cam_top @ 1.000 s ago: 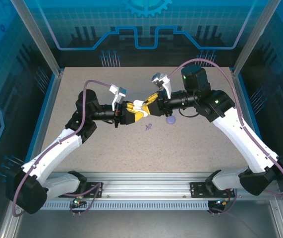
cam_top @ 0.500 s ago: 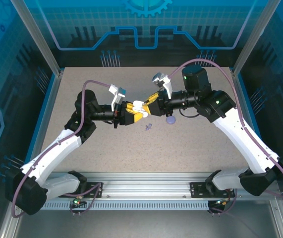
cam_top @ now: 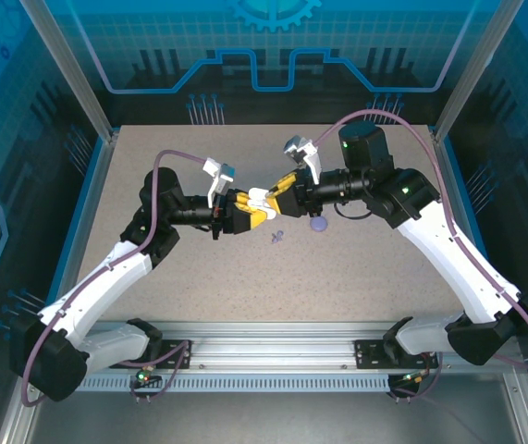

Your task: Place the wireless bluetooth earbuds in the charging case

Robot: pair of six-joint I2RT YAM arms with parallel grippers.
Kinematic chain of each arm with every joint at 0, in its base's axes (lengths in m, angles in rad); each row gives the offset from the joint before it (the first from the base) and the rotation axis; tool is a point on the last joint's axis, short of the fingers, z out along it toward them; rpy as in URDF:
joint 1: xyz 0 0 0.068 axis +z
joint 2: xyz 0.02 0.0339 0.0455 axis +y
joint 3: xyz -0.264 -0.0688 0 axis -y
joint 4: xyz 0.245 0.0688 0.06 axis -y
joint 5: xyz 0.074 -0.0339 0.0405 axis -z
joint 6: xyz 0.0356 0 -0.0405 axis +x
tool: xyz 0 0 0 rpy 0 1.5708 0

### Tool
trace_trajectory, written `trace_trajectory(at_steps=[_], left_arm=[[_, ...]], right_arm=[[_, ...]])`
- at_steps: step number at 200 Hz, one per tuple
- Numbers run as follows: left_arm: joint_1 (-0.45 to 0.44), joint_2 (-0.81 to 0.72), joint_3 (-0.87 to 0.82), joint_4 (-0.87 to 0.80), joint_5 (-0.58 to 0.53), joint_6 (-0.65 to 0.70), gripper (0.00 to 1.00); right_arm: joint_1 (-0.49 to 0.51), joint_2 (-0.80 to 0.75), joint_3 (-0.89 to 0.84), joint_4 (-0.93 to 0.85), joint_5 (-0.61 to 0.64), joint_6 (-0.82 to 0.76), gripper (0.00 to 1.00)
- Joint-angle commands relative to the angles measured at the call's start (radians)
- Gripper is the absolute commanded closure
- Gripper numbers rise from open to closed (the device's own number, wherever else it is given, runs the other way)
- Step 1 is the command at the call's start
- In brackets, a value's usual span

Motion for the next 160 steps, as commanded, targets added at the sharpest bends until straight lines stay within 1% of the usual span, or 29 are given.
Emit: trace_trajectory(at_steps=[1, 48, 116, 160], left_arm=[[-0.011, -0.018, 0.038, 0.061, 0.043, 0.005, 0.89], [-0.014, -0.019, 0.039, 0.066, 0.039, 0.002, 0.89], [-0.014, -0.018, 0.047, 0.07, 0.04, -0.003, 0.89], [-0.015, -0.012, 0.047, 0.065, 0.04, -0.002, 0.89]], right_arm=[[-0.009, 0.013, -0.005, -0.015, -0.012, 0.005, 0.7], [-0.009, 0.017, -0.007, -0.027, -0.007, -0.002, 0.69], [-0.007, 0.023, 0.001, -0.043, 0.017, -0.008, 0.61], [-0.004, 0.029, 0.011, -0.056, 0.042, -0.011, 0.61]])
